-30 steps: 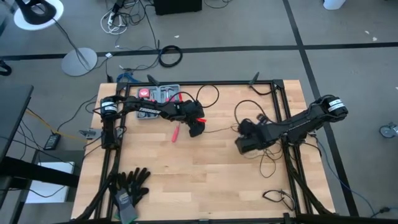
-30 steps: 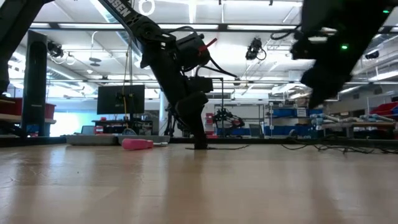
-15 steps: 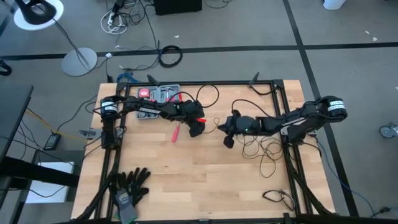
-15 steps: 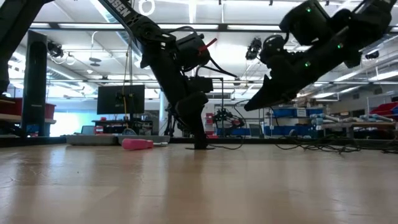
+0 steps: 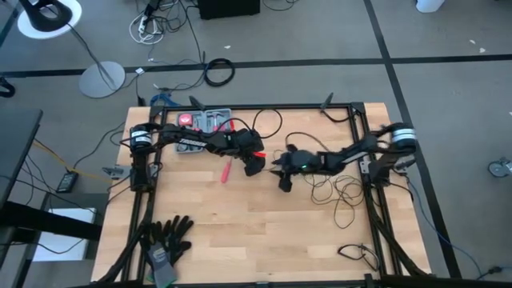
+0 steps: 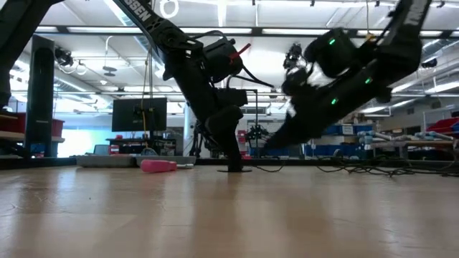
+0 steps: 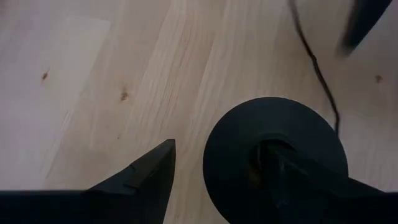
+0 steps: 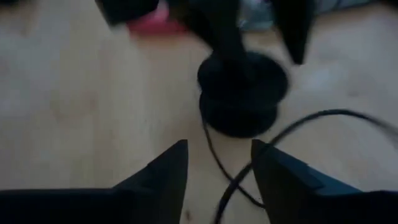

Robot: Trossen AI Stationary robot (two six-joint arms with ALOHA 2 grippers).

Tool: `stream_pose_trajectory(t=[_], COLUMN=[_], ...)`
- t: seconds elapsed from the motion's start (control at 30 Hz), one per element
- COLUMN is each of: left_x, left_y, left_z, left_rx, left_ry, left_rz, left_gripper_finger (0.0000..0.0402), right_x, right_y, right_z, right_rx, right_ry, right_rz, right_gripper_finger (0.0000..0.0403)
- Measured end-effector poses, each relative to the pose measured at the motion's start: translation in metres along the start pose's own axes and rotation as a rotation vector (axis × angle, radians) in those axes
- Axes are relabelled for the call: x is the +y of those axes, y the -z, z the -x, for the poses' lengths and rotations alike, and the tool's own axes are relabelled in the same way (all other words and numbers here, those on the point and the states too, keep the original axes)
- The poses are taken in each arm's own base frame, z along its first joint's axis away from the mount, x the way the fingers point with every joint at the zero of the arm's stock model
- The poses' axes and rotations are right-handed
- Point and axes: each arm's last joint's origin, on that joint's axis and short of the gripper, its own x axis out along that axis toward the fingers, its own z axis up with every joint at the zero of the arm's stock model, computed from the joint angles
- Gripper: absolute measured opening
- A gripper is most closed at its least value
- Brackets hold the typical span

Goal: Coil cords
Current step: Uncoil the black wire from the spool

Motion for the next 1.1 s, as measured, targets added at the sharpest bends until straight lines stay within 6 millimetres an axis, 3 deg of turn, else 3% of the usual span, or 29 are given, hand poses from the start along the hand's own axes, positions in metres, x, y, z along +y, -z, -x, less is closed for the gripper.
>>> stream_pose_trajectory(t=[0.13,0.27,0.37,0.47,0.57,0.83,1.0,1.1], left_x=[0.000,0.000,0.000,0.000,-0.001,0.004,0.005,0.004], left_y=[0.000,0.000,0.000,0.000,0.000,0.000,-0.001,-0.002], left_z=[0.000,0.000,0.000,0.000,0.000,0.000,0.000,0.000], left_rx=[-0.001,-0.002,0.002,0.005,0.002,0.006,0.002,-0.007], left_ry=[0.000,0.011,0.013,0.013,0.018,0.009,0.002,0.013], left_rz=[0.003,0.005,0.005,0.004,0.006,0.014,0.016,0.015], left_gripper_finger=[0.0239,0.0239,0.0239,0.0239,0.0239,0.0239,0.0239,0.0239], right_x=[0.006,0.007,0.006,0.007,0.013,0.019,0.021,0.020], right_y=[0.000,0.001,-0.001,-0.003,-0.007,-0.022,-0.030,-0.033], right_z=[-0.032,-0.055,-0.065,-0.068,-0.058,0.014,0.058,0.072], right_rx=[0.032,0.066,0.119,0.193,0.255,0.564,0.663,0.658], right_ry=[0.022,0.035,0.022,0.021,-0.017,-0.013,0.038,0.125], right_rz=[0.056,0.061,-0.004,-0.028,0.006,0.004,-0.041,-0.085], right_gripper_finger=[0.0191,0.0187,0.0155,0.0084,0.0015,0.0004,0.0002,0.0002])
